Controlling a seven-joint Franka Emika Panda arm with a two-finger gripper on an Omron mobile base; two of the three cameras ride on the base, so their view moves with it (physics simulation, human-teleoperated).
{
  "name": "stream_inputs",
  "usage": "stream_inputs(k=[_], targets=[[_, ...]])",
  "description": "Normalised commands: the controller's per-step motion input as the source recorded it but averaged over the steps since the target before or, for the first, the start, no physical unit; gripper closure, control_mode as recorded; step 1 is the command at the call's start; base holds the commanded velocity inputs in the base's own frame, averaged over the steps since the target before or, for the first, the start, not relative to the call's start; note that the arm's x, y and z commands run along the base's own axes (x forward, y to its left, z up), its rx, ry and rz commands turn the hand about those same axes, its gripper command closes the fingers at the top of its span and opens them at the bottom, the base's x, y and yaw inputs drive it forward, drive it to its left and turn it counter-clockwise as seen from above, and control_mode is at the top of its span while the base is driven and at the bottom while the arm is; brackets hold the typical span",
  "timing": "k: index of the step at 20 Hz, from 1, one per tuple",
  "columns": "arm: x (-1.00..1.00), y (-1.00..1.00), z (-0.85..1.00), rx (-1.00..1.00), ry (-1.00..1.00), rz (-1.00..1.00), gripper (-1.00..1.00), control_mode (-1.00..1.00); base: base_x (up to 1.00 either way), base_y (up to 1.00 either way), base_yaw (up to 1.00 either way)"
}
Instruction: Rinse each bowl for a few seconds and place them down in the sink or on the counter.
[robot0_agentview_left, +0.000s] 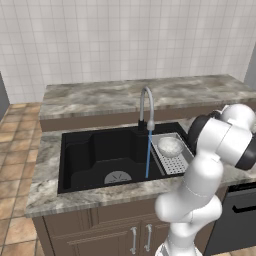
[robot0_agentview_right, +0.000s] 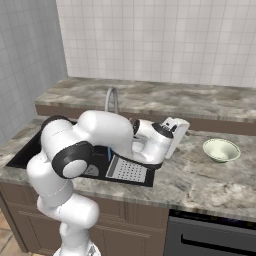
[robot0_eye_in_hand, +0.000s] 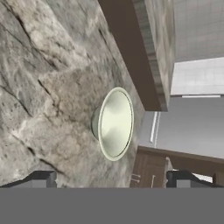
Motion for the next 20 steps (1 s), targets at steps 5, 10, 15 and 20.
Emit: stream_inputs(k=[5,10,15,20], targets=[[0.08,-0.16,0.0,0.0,0.0,0.0,-1.0,-1.0,0.0,0.0,0.0],[0.15,-0.19,0.0,0.0,0.02,0.0,-1.0,-1.0,0.0,0.0,0.0],[0.14,-0.19,0.0,0.0,0.04,0.0,-1.0,-1.0,0.0,0.0,0.0],[0.13,-0.21,0.0,0.0,0.05,0.0,-1.0,-1.0,0.0,0.0,0.0]])
